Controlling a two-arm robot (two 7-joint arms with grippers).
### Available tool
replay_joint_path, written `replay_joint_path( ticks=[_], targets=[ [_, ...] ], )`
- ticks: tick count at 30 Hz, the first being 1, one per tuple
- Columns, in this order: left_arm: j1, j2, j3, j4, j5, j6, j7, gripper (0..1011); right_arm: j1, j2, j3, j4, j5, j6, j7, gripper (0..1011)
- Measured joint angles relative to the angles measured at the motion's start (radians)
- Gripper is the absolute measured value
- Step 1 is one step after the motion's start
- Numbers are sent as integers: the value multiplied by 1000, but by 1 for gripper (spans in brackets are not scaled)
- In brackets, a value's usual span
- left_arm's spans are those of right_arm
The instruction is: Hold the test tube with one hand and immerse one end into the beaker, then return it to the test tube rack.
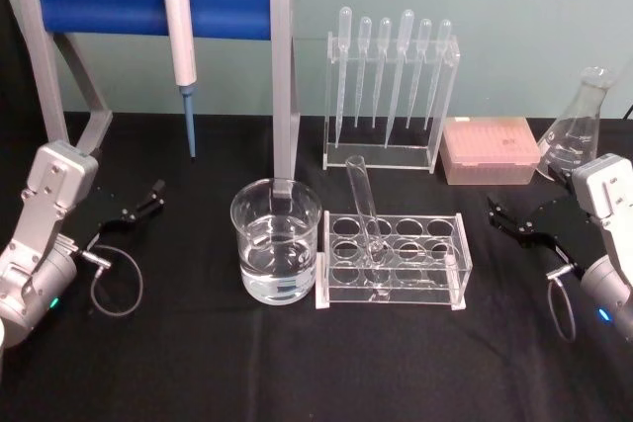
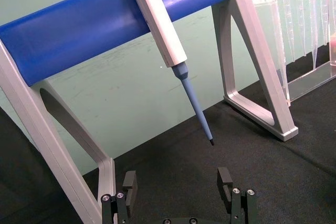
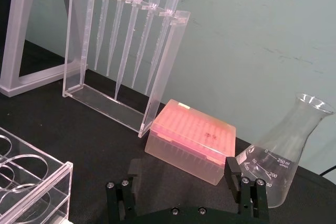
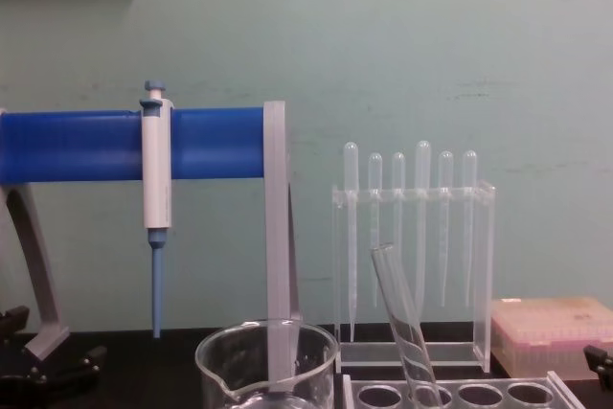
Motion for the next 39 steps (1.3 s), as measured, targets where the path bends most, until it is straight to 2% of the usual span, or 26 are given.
replay_joint_path(
  ticks=[39],
  targets=[
    [0, 0, 0, 0, 0, 0, 0, 1000, 0, 0, 0, 0, 0, 0, 0, 1002]
  ],
)
